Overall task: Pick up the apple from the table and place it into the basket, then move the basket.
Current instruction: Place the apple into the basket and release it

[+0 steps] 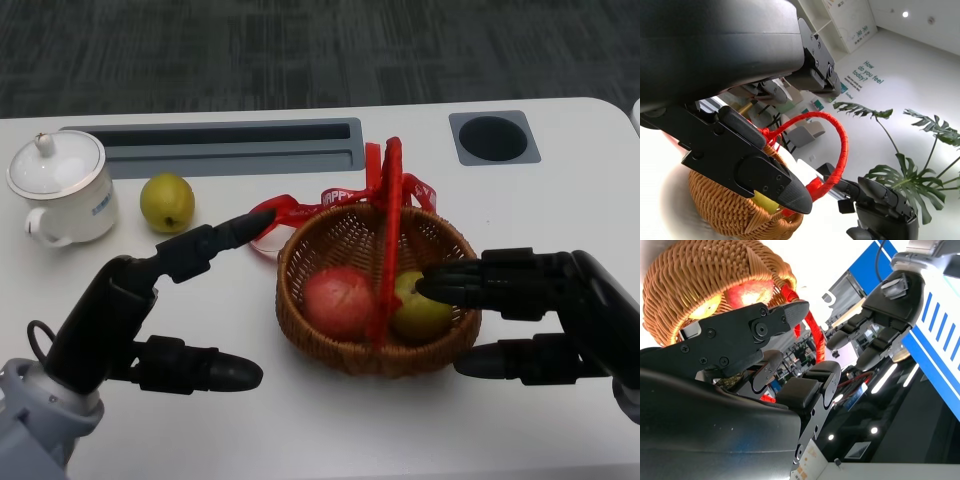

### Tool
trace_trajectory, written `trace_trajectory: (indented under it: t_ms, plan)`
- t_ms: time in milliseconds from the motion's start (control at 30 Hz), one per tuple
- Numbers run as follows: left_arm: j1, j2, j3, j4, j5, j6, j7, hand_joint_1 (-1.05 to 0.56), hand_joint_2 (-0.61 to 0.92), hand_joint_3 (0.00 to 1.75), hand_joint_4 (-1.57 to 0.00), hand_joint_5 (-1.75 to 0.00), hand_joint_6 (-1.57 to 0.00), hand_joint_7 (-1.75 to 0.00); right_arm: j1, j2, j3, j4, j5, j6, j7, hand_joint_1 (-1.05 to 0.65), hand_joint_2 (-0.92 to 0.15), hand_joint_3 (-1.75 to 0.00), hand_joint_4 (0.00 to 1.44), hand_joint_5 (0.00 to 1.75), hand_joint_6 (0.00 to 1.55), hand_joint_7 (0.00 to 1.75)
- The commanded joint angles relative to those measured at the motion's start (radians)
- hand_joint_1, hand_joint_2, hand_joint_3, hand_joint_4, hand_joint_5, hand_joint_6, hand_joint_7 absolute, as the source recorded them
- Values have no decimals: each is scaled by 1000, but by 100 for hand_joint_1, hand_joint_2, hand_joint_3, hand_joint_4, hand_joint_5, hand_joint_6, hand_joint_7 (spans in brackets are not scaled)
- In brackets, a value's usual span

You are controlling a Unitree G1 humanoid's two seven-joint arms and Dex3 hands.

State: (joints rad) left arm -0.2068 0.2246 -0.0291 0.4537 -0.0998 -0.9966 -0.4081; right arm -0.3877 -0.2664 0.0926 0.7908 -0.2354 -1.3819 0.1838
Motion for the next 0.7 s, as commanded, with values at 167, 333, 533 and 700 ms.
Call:
trace_trajectory:
  t_ms: [167,333,533,700]
  plan:
    - [45,11,12,-11,-13,-22,2,-60,70,0,-78,-7,-72,-6,-108,-39,13,167,-112,33,-40,-49,-85,-1,71,0,65,0]
    - [72,5,22,-18,-6,-23,16,-60,70,0,-80,-6,-76,-5,-161,-59,58,311,-222,81,-117,-55,-90,-2,67,0,59,0]
    - [92,0,39,-25,5,-21,33,-59,70,0,-83,-5,-77,-3,-171,-72,137,385,-338,132,-238,-56,-91,-1,71,1,63,2]
    - [90,-4,39,-25,5,-18,36,-59,70,0,-86,-4,-79,-3,-174,-84,224,407,-419,169,-326,-59,-92,-2,72,1,65,1]
